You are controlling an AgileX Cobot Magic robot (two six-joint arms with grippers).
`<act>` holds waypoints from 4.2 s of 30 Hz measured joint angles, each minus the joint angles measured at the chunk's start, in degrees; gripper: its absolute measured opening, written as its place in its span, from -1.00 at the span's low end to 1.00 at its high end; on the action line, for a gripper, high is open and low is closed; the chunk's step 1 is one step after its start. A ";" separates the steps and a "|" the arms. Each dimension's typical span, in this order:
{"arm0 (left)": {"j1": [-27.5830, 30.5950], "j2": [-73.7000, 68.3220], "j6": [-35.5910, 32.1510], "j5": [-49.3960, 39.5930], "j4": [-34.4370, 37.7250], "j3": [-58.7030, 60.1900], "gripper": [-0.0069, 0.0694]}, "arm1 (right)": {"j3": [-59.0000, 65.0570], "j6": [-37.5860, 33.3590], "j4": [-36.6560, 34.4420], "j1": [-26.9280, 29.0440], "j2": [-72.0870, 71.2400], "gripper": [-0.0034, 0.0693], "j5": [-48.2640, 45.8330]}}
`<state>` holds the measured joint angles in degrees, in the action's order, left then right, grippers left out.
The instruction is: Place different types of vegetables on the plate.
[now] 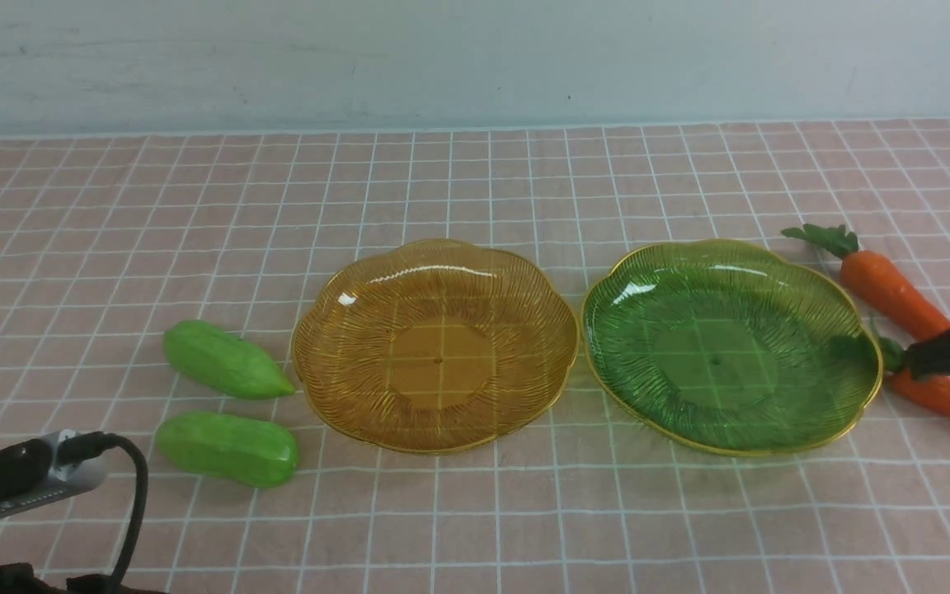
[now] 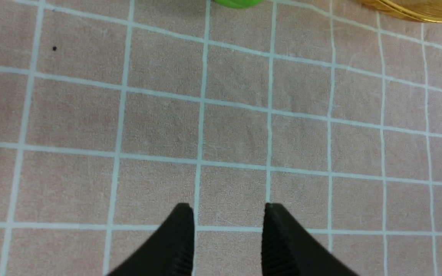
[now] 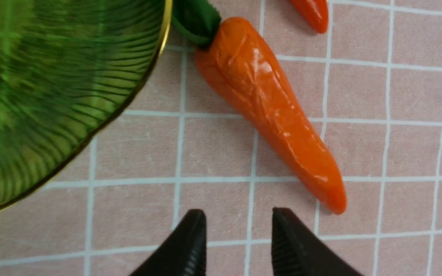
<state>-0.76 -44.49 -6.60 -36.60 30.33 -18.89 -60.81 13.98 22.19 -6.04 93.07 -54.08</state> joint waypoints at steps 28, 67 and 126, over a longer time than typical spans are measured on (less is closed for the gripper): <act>0.00 0.00 2.04 -0.11 -0.15 0.00 -0.08 | -7.44 3.09 16.73 0.00 20.34 -0.22 -2.98; 0.00 0.00 2.09 -0.23 -0.15 0.00 -0.08 | -27.70 -7.32 -6.39 6.28 22.47 0.69 4.22; 0.00 -1.57 4.72 4.09 0.69 0.00 0.23 | -27.16 -12.45 -33.86 -2.45 8.84 0.84 -16.32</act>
<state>-0.76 -46.06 -1.88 -32.51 31.02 -18.89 -87.97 1.53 -11.67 -8.48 101.91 -70.41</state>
